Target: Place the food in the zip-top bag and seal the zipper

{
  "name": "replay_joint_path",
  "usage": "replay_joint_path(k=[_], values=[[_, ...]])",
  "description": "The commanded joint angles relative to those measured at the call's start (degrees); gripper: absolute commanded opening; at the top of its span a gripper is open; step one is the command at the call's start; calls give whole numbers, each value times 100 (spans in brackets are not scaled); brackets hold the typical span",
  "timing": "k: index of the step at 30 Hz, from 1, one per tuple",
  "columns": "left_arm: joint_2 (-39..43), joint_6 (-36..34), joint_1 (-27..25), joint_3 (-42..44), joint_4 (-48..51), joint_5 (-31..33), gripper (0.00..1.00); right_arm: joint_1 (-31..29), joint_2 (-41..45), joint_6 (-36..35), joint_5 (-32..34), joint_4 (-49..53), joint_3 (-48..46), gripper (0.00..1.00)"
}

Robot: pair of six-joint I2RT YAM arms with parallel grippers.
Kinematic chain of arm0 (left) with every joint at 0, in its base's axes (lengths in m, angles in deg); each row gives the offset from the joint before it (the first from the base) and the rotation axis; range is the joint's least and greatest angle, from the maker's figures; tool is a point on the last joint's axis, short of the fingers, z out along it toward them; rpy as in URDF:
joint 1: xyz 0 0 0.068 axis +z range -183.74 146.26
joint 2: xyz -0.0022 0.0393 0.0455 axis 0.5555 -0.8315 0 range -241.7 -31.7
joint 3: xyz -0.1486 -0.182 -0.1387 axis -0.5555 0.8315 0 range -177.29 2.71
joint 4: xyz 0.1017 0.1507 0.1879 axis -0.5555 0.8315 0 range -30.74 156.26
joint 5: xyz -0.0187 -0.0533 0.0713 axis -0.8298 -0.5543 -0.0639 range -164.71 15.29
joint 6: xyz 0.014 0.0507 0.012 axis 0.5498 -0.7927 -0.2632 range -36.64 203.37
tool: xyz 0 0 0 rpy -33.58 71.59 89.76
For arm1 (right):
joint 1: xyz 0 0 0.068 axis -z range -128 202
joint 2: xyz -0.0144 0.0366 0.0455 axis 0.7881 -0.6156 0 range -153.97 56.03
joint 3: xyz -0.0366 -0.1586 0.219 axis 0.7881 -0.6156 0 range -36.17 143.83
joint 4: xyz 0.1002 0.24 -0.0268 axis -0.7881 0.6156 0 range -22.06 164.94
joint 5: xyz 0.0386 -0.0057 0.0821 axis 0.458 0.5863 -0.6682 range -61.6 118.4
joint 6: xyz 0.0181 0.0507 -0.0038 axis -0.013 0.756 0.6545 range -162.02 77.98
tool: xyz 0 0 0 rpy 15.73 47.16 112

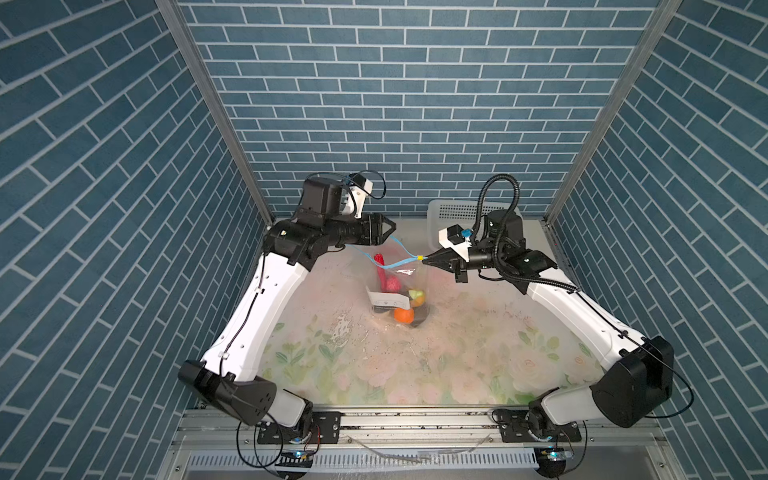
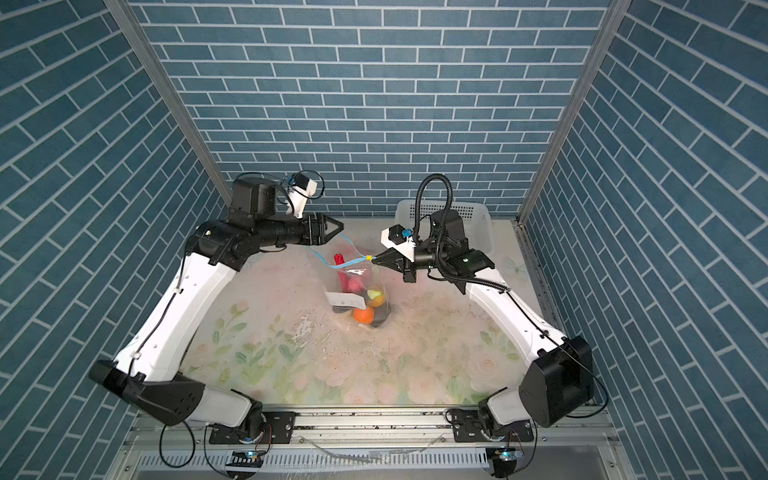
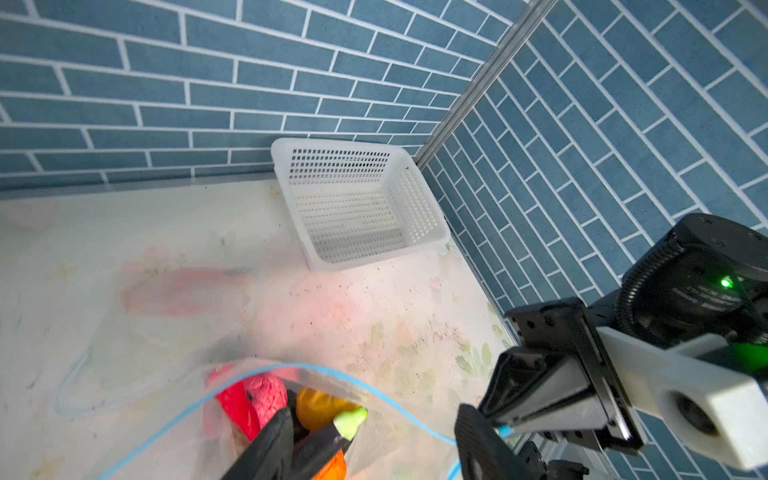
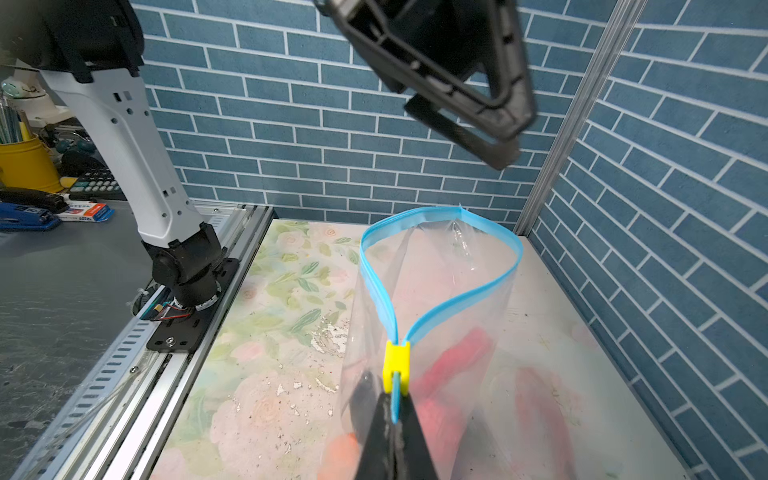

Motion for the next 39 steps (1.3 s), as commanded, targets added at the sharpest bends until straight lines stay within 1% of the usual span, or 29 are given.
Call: replay_joint_path(k=[1,4,7,10,12,17,20,26,29,32,36,39], values=[[-498,-515,-212,-582,-43,-339,65,47,2,-351,-387,21,346,0],[-1011,-988,-344,-1113,148,-914,66,97,-68,-331,-481,67,371,0],[-1536,-1158,-376,-1559,366,-1316,66,164,-97,-331,-559,80,359,0],[-1972,-1335,-466,-1989,885,-1559,64,256,-56,-330,-573,66,322,0],[-2074,-1481,-528,-2076,1176,-1606,63,335,-28,-334,-577,54,308,0],[-1928,-1564,-529,-1664,1390,-1620,62,498,-7,-320,-595,-42,273,0],[-1732,-1540,-531,-1340,1373,-1840,62,566,-27,-210,-608,-206,238,0],[-1027,-1350,-530,-255,747,-2100,63,651,-71,-91,-612,-336,211,0],[-804,-1265,-531,83,455,-2228,63,674,-104,-58,-620,-371,225,0],[-696,-1166,-556,202,118,-2139,64,678,-157,-25,-688,-397,267,0],[-601,-1331,-652,208,-290,-1642,64,677,-211,51,-744,-407,270,0],[-579,-1615,-842,153,-451,-1214,64,678,-188,81,-744,-406,245,0]])
